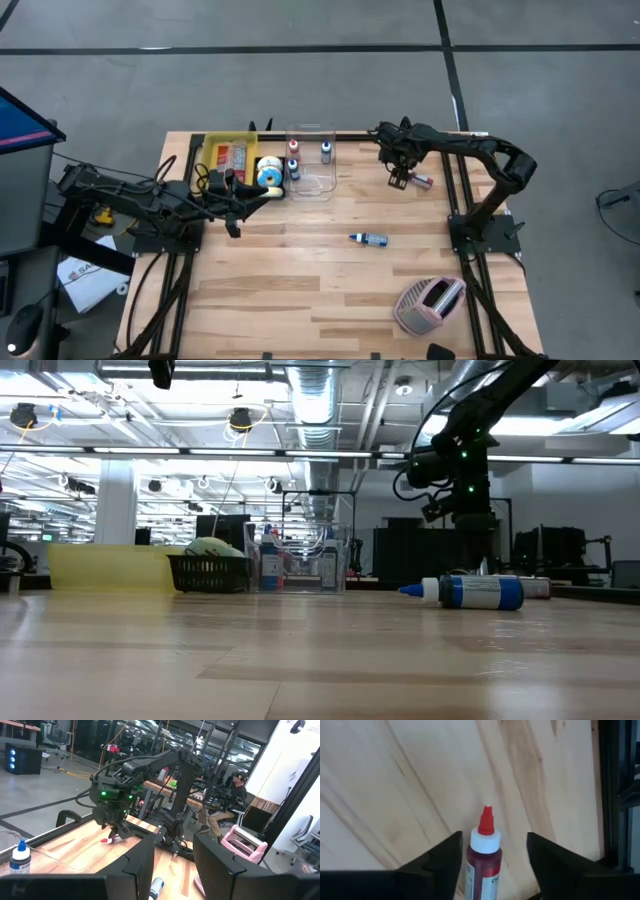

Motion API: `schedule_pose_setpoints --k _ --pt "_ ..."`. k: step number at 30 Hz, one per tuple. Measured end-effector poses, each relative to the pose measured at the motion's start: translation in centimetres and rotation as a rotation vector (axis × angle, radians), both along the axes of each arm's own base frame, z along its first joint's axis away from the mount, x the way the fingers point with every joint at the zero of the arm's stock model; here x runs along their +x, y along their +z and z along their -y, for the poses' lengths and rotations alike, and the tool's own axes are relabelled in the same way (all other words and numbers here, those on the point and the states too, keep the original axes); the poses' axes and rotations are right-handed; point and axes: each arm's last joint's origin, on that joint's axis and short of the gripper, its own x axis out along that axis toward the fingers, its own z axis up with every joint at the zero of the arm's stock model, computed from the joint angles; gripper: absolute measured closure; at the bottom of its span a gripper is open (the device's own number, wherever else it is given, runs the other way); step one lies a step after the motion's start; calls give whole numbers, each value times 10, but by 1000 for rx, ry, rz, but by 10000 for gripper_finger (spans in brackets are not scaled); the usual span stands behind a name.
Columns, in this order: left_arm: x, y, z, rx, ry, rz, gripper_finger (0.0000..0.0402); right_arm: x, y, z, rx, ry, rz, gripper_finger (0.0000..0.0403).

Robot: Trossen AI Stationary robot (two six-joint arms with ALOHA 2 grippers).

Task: Pick & Place Food Item
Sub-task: Put the red food coloring bottle into the transparent bin

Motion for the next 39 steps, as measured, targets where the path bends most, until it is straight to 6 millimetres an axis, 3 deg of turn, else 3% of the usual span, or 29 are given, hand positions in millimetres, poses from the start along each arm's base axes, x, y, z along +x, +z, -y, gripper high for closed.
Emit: schedule_pose_setpoints --k 4,15,27,39 --pt "0 2 0 -15 -1 20 270 -6 0 3 15 -22 -18 167" --pt "-1 6 0 -32 7 62 270 -16 -1 11 86 -32 -7 183" --pt "-1 8 -1 -61 26 82 270 -32 -24 8 137 -21 -34 183" --pt "-1 8 -1 -89 30 91 270 -31 -31 18 128 -25 48 183"
